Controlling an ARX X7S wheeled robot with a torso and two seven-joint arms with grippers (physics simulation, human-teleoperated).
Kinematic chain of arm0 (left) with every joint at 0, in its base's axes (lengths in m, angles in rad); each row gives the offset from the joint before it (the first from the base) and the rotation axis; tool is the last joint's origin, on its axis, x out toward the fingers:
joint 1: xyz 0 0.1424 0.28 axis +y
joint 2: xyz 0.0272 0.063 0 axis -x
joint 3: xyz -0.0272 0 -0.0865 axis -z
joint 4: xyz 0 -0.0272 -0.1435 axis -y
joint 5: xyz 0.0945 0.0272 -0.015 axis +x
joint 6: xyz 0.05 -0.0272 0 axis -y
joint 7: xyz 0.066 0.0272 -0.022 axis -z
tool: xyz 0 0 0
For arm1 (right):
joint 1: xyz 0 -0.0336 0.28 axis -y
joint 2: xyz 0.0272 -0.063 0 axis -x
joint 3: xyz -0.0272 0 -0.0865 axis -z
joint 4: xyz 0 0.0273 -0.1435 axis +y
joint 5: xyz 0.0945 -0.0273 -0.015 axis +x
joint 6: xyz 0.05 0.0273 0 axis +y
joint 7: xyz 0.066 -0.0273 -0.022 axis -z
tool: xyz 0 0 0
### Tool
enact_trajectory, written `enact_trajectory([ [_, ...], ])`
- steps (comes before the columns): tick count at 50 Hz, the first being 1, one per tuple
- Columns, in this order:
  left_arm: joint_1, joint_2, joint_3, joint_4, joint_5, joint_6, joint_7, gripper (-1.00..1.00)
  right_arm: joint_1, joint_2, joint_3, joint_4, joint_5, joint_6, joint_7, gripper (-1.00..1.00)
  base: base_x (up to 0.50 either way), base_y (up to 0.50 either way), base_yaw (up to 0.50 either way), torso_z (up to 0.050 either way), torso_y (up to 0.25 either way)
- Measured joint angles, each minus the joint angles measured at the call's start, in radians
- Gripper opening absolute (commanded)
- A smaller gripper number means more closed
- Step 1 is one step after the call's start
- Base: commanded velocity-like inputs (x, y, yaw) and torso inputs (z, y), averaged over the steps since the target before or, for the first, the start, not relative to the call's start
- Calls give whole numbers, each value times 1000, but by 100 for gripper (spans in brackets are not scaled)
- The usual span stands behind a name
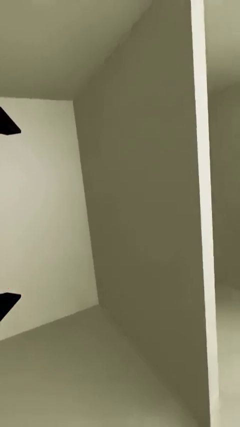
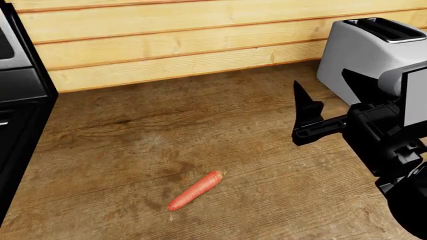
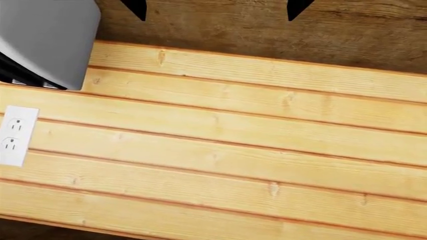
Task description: Pick the tomato, carrot from the counter and place them in the cabinet. Then close the cabinet.
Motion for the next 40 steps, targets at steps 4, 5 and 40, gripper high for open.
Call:
enact_trajectory([
  [4,-1,-11,3,39,5,15,2,100,-3,1,0,0,0,-4,0,100,0,0,0,0,0],
  [5,0,-14,4,50,6,19,2,100,-4,1,0,0,0,-5,0,100,0,0,0,0,0],
  [40,319,-118,-405,588,-609,21,-6,100,-10,10,-3,1,4,-20,9,100,0,0,0,0,0],
])
